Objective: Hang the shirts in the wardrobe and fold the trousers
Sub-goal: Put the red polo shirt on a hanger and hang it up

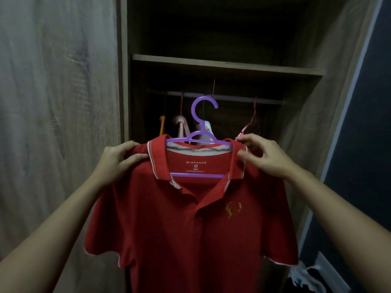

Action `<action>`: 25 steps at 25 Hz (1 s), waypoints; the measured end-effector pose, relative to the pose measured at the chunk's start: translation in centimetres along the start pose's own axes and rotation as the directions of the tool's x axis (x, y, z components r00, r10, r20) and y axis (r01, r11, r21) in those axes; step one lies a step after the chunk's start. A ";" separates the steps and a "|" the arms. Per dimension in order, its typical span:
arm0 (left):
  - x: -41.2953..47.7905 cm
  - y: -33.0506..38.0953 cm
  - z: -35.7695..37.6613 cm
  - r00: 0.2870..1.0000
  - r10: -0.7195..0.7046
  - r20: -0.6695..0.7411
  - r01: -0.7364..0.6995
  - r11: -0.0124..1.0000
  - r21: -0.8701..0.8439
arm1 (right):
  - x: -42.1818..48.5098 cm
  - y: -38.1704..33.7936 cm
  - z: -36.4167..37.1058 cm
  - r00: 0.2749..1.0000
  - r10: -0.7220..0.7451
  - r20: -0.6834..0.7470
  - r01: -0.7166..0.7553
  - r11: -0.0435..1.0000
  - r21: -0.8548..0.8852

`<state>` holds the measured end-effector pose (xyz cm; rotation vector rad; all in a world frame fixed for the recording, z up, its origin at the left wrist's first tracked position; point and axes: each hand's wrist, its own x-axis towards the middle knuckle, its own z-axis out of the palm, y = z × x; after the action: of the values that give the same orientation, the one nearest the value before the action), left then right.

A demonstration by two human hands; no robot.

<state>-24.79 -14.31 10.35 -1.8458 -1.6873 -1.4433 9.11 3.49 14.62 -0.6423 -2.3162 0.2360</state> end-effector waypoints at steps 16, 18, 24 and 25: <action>3.6 5.9 -0.3 0.718 -0.155 0.679 0.158 0.986 0.059 | 0.6 1.8 2.7 0.994 0.110 -0.007 -0.107 0.981 0.163; 3.4 6.4 0.2 0.742 -0.133 0.657 0.121 0.991 0.064 | 0.5 1.8 2.7 0.992 0.115 -0.046 -0.109 0.987 0.120; 0.8 9.9 4.5 0.933 -0.048 0.357 -0.005 0.989 0.148 | 0.3 3.1 3.6 0.982 0.184 -0.036 -0.187 0.967 -0.171; 0.7 10.5 5.7 0.943 -0.076 0.323 0.019 0.984 0.175 | 0.6 3.6 3.9 0.971 0.236 -0.046 -0.240 0.950 -0.199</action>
<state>-13.16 -12.81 12.56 -2.0476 -1.9493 -1.0079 7.43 6.96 10.86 -1.0252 -2.2580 0.1016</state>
